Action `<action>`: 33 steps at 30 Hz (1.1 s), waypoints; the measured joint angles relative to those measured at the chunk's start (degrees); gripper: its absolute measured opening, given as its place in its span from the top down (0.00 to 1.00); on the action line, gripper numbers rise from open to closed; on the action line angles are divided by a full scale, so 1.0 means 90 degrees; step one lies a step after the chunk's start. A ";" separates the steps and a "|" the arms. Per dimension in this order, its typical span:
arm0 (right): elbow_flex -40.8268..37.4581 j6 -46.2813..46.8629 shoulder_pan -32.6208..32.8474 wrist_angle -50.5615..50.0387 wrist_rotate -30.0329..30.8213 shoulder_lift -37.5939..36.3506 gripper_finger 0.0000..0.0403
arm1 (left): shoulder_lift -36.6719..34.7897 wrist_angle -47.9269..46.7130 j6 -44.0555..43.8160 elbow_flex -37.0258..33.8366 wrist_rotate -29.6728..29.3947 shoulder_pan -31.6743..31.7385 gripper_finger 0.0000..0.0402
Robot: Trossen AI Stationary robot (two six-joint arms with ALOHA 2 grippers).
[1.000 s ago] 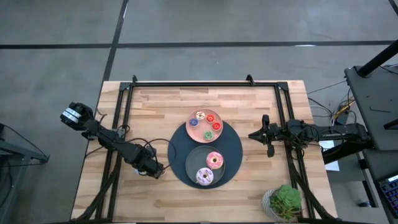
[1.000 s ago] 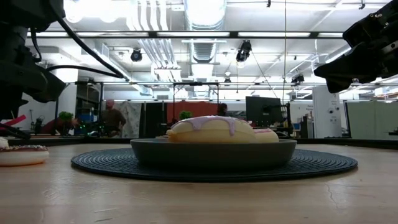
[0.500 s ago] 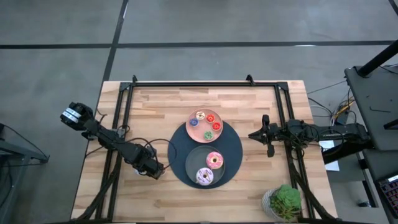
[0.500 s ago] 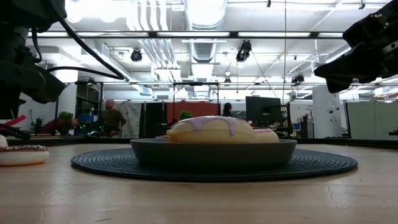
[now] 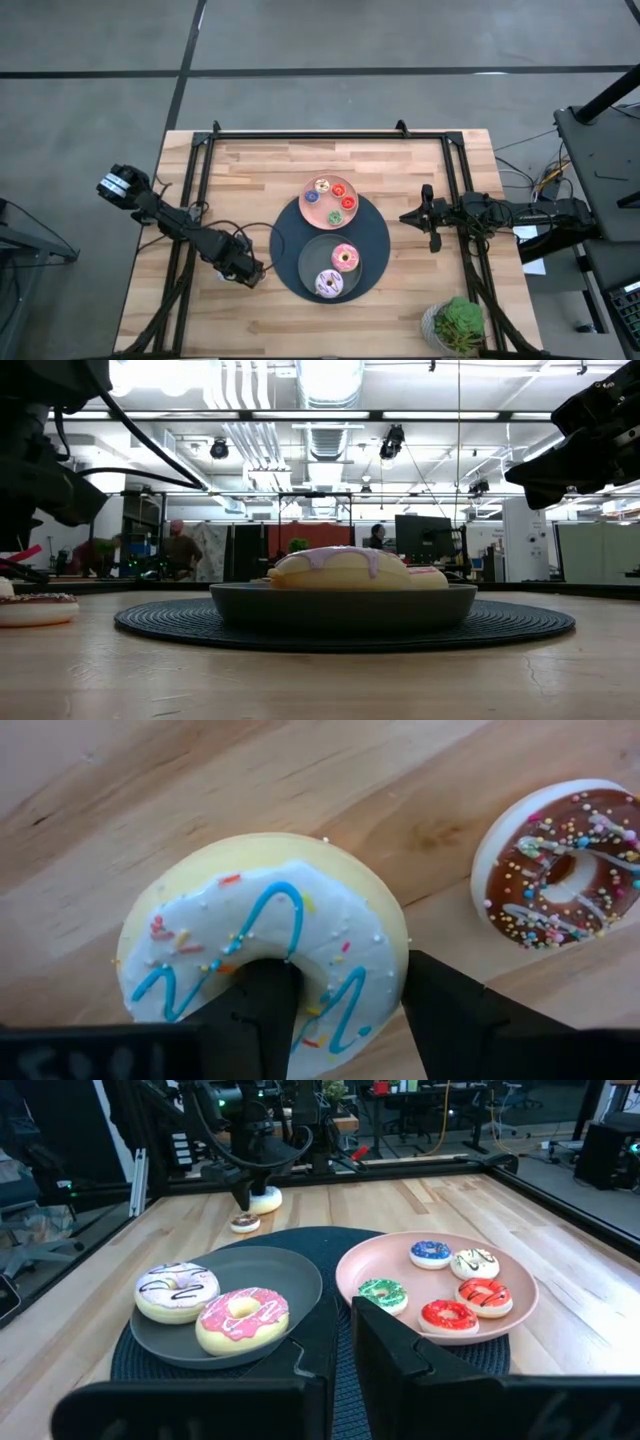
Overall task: Pick & Place donuts
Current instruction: Put the large white donut on the gray plate
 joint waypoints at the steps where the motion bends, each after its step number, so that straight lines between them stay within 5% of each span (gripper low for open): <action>1: 0.0000 0.0002 0.0000 0.0000 0.0000 0.0002 0.93 | -0.0009 -0.0002 0.0006 0.0000 0.0010 0.0011 0.64; 18: 0.0000 0.0002 0.0000 0.0000 0.0001 0.0002 0.93 | -0.0242 -0.0283 0.0245 0.0059 0.0151 0.0112 0.64; 33: 0.0002 0.0001 0.0001 -0.0002 0.0001 0.0002 0.93 | -0.0417 -0.0682 0.1898 0.0706 -0.0082 0.0865 0.64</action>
